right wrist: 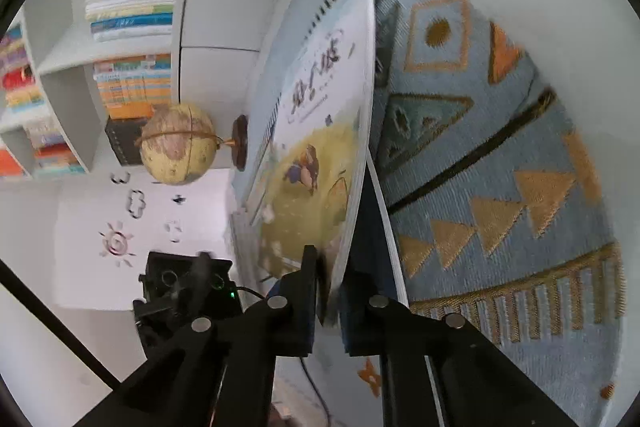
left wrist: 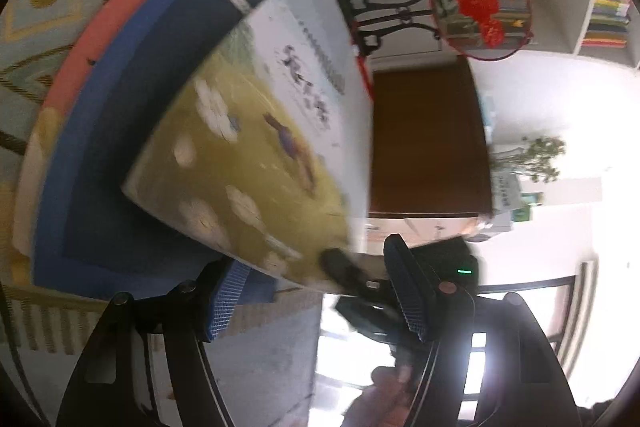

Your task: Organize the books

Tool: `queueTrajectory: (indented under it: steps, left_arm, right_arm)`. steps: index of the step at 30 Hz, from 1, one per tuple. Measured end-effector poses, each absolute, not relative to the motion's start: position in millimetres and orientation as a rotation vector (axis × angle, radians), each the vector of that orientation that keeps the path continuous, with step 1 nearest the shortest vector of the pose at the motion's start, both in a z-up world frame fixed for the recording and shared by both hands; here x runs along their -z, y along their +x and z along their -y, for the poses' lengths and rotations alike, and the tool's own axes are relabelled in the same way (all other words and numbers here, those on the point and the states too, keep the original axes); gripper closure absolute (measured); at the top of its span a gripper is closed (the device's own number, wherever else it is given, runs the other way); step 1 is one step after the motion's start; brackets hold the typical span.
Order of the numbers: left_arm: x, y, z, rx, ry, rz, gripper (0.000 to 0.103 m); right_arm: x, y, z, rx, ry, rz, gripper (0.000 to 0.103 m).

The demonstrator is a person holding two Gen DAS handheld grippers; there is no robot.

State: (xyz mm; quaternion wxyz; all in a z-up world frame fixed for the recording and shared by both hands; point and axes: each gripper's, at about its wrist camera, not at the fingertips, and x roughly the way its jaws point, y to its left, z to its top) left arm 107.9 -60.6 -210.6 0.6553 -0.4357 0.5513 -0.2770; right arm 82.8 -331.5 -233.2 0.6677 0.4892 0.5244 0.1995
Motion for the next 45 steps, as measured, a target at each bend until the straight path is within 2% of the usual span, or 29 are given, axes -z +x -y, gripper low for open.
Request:
queueTrajectory:
  steps: [5, 10, 16, 19, 27, 36, 45]
  left_arm:
    - [210, 95, 55, 0.532, -0.908, -1.208, 0.033]
    - [211, 89, 75, 0.574, -0.844, -1.21, 0.031]
    - [181, 78, 112, 0.583, -0.558, -1.136, 0.031]
    - [173, 73, 112, 0.582, -0.56, -1.118, 0.031]
    - [146, 41, 89, 0.547, -0.617, -1.038, 0.031]
    - [108, -13, 21, 0.372, -0.676, -0.908, 0.031]
    - [56, -38, -122, 0.214, -0.652, -0.78, 0.031]
  right_arm:
    - [194, 74, 325, -0.429, 0.842, -1.177, 0.094]
    - [185, 64, 330, -0.404, 0.739, -1.203, 0.094]
    - [166, 58, 322, -0.391, 0.479, -1.169, 0.092]
    - [149, 48, 308, -0.414, 0.281, -1.106, 0.091]
    - [133, 18, 284, -0.514, 0.01, -1.018, 0.09]
    - [102, -18, 220, -0.694, -0.182, -0.869, 0.09]
    - [64, -22, 83, -0.864, -0.151, -0.764, 0.09]
